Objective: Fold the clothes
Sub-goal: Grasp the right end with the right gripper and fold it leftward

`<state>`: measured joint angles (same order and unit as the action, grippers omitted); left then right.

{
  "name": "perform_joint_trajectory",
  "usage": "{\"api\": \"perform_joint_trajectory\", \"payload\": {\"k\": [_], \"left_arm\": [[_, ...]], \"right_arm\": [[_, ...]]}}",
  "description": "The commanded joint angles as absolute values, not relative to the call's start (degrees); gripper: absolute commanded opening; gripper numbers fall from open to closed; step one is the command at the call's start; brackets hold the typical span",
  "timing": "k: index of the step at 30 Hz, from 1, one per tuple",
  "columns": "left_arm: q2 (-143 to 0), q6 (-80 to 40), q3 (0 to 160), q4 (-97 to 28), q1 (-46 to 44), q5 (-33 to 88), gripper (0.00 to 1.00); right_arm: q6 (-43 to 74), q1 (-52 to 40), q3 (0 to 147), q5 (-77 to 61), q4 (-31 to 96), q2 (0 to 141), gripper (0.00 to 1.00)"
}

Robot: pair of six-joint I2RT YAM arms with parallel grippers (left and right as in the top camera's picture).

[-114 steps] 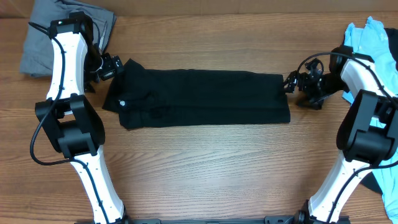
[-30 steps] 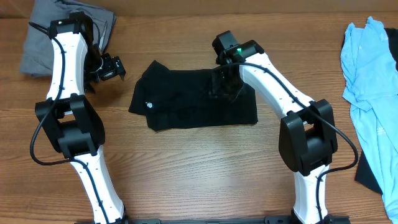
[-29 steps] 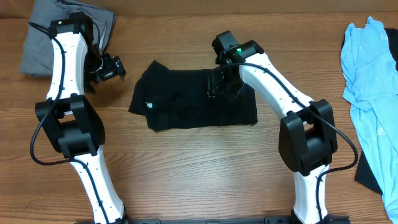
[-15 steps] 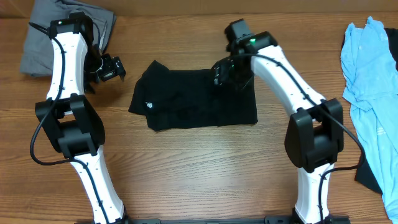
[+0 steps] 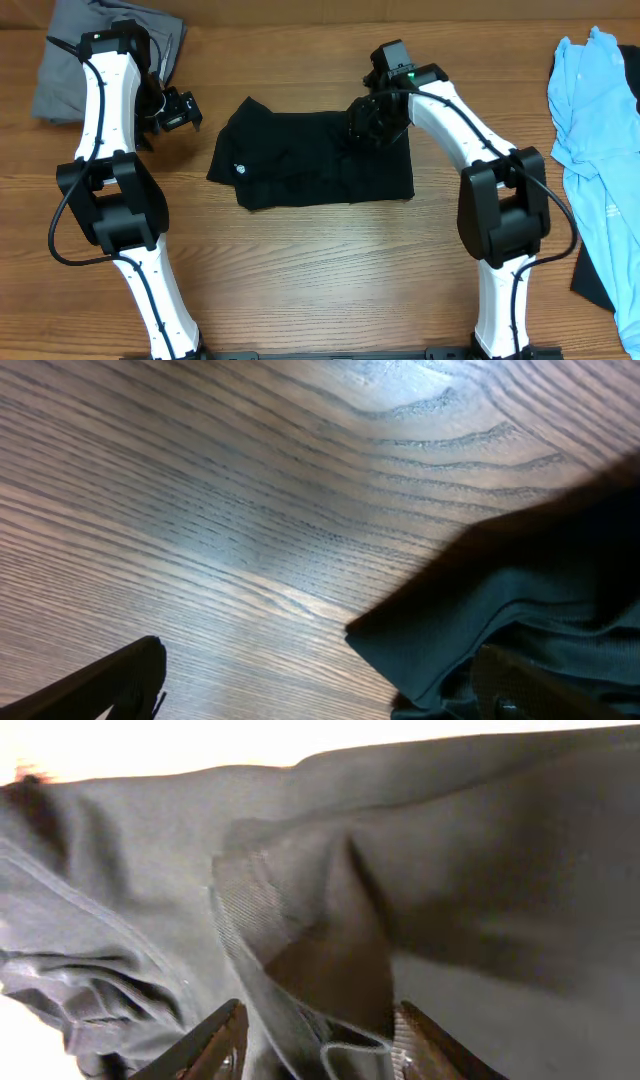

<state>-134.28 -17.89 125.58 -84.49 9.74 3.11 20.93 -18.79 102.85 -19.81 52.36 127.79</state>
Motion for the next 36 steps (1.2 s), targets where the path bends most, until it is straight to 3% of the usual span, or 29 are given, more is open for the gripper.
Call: {"api": "perform_joint_trajectory", "payload": {"k": [1, 9, 14, 18, 21, 24, 28, 36], "left_arm": [[-134.02, -17.58, 126.58, -84.90, 9.34, 2.57, 1.00], [-134.02, -16.71, 126.58, -85.30, 9.34, 2.57, 1.00], [-134.02, -16.71, 126.58, -85.30, 9.34, 2.57, 1.00], [-134.02, -16.71, 126.58, -85.32, 9.34, 2.55, 1.00], [-134.02, -16.69, 126.58, -85.30, 9.34, 2.55, 1.00], [-134.02, -16.71, 126.58, -85.27, 9.34, 2.55, 1.00], [-134.02, -16.73, 126.58, -84.77, 9.34, 2.57, 1.00], [-134.02, -16.71, 126.58, -84.64, 9.34, 2.57, 1.00]], "right_arm": [[21.28, -19.97, 102.54, -24.97, 50.52, 128.73, 0.48], [23.18, -22.46, 102.54, -25.87, 45.04, 128.81, 0.35], [25.36, -24.67, 102.63, -25.69, 39.03, 128.81, 0.18], [25.06, -23.97, 106.61, -18.24, 44.86, 126.80, 0.06], [22.22, -22.26, 110.15, -11.44, 51.79, 123.09, 0.08], [22.02, -20.16, 111.66, -5.13, 58.24, 120.03, 0.18], [21.15, -17.28, 109.69, -5.21, 64.71, 120.29, 0.18], [21.04, -17.87, 94.80, -18.17, 55.86, 120.92, 0.13]]}}
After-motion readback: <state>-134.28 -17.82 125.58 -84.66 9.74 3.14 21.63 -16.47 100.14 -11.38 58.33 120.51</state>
